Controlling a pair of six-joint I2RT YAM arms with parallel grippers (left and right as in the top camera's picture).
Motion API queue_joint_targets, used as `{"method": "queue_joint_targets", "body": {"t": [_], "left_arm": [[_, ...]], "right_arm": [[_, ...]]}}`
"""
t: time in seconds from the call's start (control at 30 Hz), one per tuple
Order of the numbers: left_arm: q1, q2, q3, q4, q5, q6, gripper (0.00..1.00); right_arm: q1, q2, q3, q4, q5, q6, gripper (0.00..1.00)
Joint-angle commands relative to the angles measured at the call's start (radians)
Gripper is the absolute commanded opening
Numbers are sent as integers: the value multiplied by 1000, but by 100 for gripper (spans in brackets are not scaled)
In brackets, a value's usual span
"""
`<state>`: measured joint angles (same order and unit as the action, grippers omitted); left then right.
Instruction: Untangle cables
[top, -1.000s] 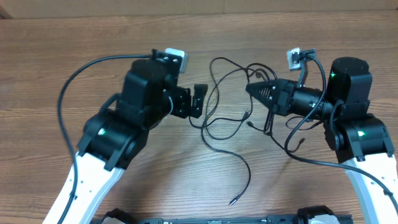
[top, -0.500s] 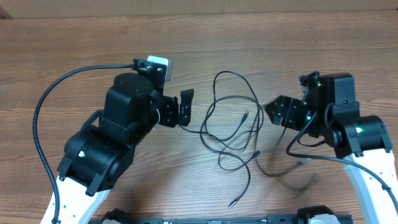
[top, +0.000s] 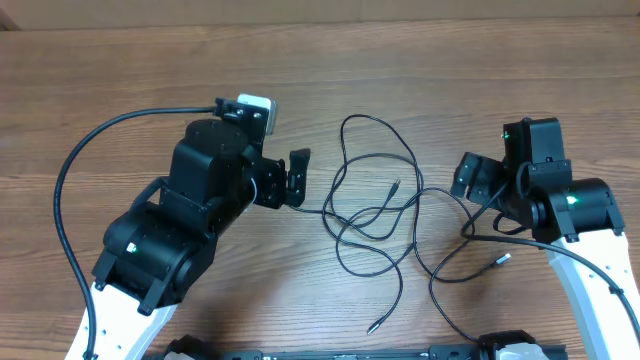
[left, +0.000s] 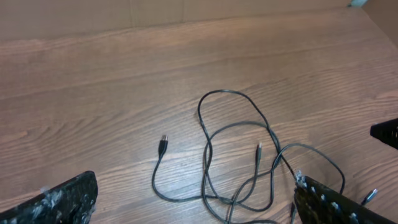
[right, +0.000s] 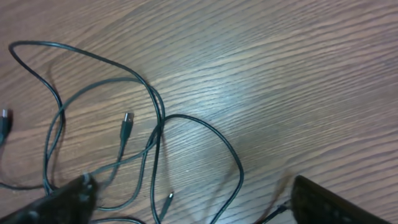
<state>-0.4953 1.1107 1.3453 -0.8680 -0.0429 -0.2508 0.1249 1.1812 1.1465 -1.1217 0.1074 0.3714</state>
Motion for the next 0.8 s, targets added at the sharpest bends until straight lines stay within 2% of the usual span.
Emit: {"method": "queue_joint_targets", "body": {"t": [0.0,0.17,0.53,0.77], "left_arm": [[4,-3,13,-11,-17,15,100],[4,22,13,-34,-17,15,100],[4,73,13,-36,-10,15,100],[4,95,13,-51,-12,15,100]], "right_arm": [[-1,0,18,5,-53,6,100],[-1,0,10,10,-156,6,100],[-1,47,-42,22,-158,-2,100],[-1,158,-42,58,-142,-3,100]]}}
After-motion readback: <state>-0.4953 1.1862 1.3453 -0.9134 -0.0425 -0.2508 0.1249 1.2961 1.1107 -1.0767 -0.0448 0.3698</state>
